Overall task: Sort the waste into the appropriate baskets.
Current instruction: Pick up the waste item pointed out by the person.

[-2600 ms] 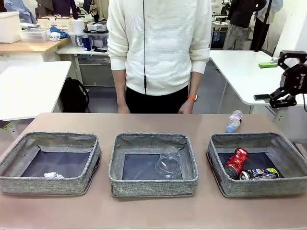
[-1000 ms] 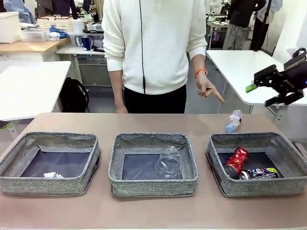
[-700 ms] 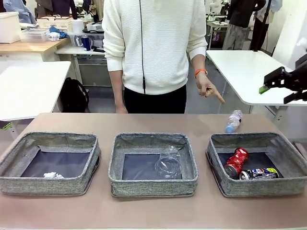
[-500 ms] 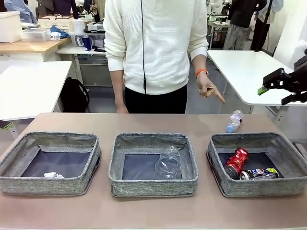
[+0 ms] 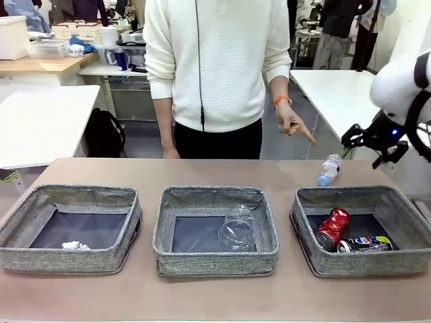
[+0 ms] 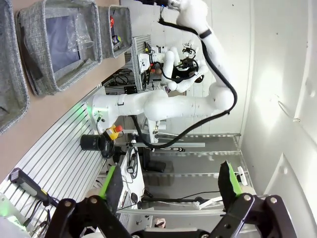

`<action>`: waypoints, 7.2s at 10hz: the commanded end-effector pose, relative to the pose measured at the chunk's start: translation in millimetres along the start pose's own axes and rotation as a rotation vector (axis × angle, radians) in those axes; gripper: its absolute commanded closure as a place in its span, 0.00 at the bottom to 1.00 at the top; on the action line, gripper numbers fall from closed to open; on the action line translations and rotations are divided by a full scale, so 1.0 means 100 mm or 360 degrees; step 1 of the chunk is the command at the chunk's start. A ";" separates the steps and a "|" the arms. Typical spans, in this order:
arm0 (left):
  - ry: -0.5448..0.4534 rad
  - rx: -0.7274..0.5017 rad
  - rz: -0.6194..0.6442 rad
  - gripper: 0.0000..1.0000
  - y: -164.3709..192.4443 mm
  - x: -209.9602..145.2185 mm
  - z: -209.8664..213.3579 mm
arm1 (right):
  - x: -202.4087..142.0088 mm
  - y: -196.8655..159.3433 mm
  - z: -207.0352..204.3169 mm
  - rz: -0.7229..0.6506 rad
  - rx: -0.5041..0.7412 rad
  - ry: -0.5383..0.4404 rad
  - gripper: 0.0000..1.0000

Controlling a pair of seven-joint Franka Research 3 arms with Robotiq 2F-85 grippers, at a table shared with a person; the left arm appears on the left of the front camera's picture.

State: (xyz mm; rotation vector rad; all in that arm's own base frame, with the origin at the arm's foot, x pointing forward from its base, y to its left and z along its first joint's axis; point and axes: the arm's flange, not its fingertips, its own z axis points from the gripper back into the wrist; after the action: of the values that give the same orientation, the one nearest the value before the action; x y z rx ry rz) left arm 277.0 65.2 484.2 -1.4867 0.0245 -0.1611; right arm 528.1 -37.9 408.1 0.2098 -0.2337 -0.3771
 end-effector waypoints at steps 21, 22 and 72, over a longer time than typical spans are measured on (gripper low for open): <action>-0.0006 -0.0024 -0.0002 0.00 -0.04 -0.01 -0.01 | 0.71 0.57 -1.20 -0.0414 -0.0427 0.0039 0.07; -0.0006 -0.0024 -0.0002 0.00 -0.04 -0.01 -0.01 | 0.72 0.56 -1.19 -0.0420 -0.0424 0.0053 0.59; -0.0006 -0.0024 -0.0002 0.00 -0.04 -0.01 -0.01 | -2.46 4.02 3.31 0.0498 -0.0170 0.0083 0.81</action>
State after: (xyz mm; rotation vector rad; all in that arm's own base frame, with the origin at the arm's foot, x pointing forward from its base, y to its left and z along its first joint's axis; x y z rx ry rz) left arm 276.9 65.4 484.3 -1.4851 0.0238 -0.1595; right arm 355.4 369.6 774.7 0.0716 -0.1872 -0.0730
